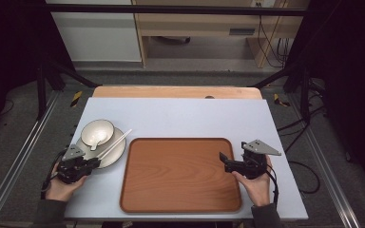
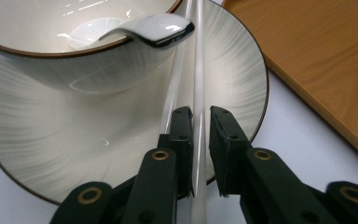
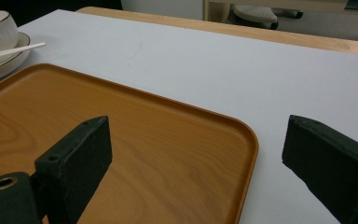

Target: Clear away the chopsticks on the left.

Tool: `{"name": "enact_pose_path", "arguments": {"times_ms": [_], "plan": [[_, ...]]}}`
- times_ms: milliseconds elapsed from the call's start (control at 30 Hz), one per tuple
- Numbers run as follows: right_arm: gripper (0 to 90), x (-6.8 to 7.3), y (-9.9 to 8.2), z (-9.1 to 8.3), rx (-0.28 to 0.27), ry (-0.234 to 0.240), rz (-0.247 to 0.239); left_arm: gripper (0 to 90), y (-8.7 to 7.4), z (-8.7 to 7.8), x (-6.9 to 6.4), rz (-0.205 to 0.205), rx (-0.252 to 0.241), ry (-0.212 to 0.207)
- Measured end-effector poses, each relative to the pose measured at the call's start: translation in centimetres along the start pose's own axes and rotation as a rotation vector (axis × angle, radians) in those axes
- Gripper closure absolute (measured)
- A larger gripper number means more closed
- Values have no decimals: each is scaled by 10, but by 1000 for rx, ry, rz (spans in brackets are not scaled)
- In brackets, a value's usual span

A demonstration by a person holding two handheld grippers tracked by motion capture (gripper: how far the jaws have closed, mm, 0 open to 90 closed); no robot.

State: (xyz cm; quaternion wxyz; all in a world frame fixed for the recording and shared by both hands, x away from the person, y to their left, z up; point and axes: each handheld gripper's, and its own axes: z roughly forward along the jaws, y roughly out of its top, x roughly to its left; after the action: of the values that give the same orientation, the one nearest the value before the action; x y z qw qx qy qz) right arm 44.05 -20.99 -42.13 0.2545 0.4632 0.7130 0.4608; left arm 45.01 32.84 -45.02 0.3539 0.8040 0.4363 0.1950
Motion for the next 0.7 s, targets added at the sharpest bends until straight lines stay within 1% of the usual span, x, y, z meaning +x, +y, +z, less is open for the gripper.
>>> {"name": "enact_pose_path", "arguments": {"times_ms": [33, 100, 167, 233, 433, 600, 633, 700], "plan": [[83, 0, 0, 0, 1, 1, 1, 771, 1, 1, -1, -8, -3, 3], [82, 0, 0, 0, 1, 2, 1, 767, 5, 4, -1, -16, 6, 11], [83, 0, 0, 0, -2, 6, 4, 767, 6, 8, -1, -36, 5, 14], [83, 0, 0, 0, -1, 7, 3, 772, 7, 10, -1, -49, 10, 8], [82, 0, 0, 1, 1, 7, 2, 805, 7, 13, -1, -51, 21, 6], [81, 0, 0, 0, 1, 7, 2, 837, 7, 13, -3, -56, 20, -6], [81, 0, 0, 0, -2, 7, 2, 838, 8, 12, -4, -47, 27, -4], [79, 0, 1, -1, -5, 9, 2, 839, 8, 12, -6, -47, 25, -2]]}}
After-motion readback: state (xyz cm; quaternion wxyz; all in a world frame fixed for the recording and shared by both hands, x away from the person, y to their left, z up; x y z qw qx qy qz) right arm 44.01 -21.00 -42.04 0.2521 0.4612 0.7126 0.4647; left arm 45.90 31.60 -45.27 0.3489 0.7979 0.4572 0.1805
